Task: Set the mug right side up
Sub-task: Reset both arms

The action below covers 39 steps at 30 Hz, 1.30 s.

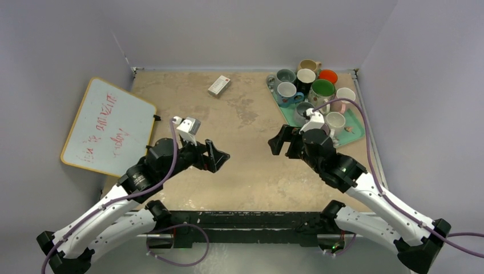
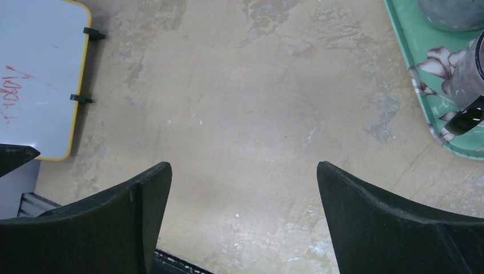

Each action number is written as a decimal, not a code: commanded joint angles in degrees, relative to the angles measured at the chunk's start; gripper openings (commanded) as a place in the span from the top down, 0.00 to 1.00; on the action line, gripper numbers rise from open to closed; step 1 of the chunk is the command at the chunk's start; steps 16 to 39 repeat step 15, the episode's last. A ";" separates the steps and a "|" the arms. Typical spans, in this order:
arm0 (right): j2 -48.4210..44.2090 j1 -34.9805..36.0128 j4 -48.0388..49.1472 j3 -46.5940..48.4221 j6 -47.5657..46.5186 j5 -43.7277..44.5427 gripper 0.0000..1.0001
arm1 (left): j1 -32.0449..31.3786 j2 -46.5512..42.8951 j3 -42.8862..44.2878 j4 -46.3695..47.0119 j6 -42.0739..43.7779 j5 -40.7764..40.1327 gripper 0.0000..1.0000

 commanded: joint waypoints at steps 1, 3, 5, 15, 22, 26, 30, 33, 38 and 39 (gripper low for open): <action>-0.10 0.27 0.70 1.96 1.49 -0.11 0.01 | 0.23 -1.01 1.57 0.27 1.75 0.33 0.04; -0.01 0.22 0.67 1.98 1.57 0.09 0.01 | 0.23 -1.07 1.67 0.39 2.00 -0.36 0.04; -0.14 0.24 0.63 2.02 1.52 0.00 0.01 | 0.23 -0.88 2.02 0.43 2.28 -1.39 0.04; -2.21 0.22 0.98 2.35 1.14 -0.98 0.01 | 0.22 -1.39 2.05 0.58 1.18 -2.27 0.05; -2.21 0.22 0.98 2.35 1.14 -0.98 0.01 | 0.22 -1.39 2.05 0.58 1.18 -2.27 0.05; -2.21 0.22 0.98 2.35 1.14 -0.98 0.01 | 0.22 -1.39 2.05 0.58 1.18 -2.27 0.05; -2.21 0.22 0.98 2.35 1.14 -0.98 0.01 | 0.22 -1.39 2.05 0.58 1.18 -2.27 0.05; -2.21 0.22 0.98 2.35 1.14 -0.98 0.01 | 0.22 -1.39 2.05 0.58 1.18 -2.27 0.05; -2.21 0.22 0.98 2.35 1.14 -0.98 0.01 | 0.22 -1.39 2.05 0.58 1.18 -2.27 0.05; -2.21 0.22 0.98 2.35 1.14 -0.98 0.01 | 0.22 -1.39 2.05 0.58 1.18 -2.27 0.05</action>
